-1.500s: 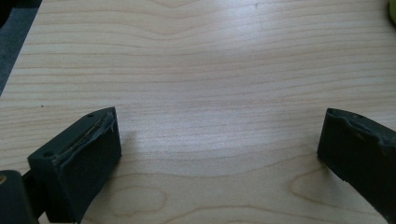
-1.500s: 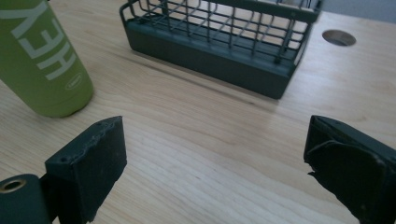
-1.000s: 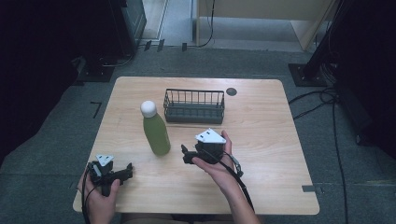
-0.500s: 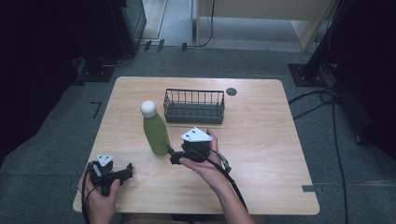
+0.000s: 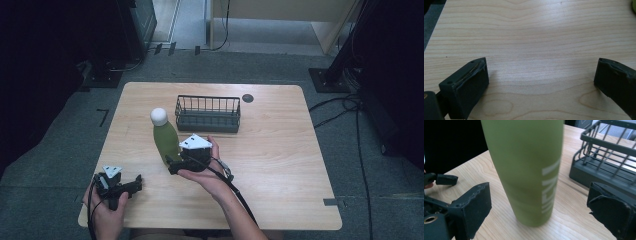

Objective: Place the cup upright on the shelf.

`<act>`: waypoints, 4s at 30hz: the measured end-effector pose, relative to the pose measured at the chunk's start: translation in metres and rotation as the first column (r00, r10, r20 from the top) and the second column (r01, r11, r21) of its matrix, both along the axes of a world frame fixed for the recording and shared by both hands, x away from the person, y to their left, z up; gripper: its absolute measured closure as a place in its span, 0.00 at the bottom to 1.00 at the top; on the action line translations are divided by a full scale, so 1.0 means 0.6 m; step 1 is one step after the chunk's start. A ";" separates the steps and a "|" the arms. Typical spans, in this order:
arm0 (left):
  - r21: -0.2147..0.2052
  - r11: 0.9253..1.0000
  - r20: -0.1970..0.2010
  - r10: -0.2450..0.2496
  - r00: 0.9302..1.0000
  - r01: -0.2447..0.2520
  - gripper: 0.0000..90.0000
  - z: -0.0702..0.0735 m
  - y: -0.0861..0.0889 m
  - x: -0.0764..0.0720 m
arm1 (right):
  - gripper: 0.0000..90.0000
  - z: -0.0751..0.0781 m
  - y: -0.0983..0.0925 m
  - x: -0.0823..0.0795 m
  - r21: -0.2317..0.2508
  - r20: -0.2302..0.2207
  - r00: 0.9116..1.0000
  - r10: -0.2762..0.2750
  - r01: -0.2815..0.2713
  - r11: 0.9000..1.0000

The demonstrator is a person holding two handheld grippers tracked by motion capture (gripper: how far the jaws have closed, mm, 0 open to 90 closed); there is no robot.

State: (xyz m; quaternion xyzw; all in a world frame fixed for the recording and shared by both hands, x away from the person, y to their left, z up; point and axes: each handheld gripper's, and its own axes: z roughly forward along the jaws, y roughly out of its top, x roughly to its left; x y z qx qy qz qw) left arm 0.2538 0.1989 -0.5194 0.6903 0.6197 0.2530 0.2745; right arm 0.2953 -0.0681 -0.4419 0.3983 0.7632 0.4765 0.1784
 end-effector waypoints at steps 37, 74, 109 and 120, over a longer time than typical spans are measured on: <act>0.001 1.000 0.000 -0.003 1.000 0.003 0.00 0.000 0.000 0.001 | 0.23 -0.009 0.065 0.031 0.024 0.065 0.990 -0.125 0.124 0.992; 0.002 1.000 -0.002 -0.004 1.000 0.004 0.00 0.000 0.000 0.001 | 0.23 0.115 -0.114 0.069 0.074 0.171 0.931 -0.322 0.314 0.947; 0.002 1.000 -0.001 -0.004 1.000 0.004 0.00 0.000 0.000 0.001 | 0.23 0.140 -0.186 0.196 0.084 0.202 0.858 -0.471 0.464 0.882; 0.002 1.000 -0.001 -0.004 1.000 0.004 0.00 0.000 0.000 0.001 | 0.23 0.099 -0.171 0.218 0.019 0.201 0.867 -0.457 0.463 0.886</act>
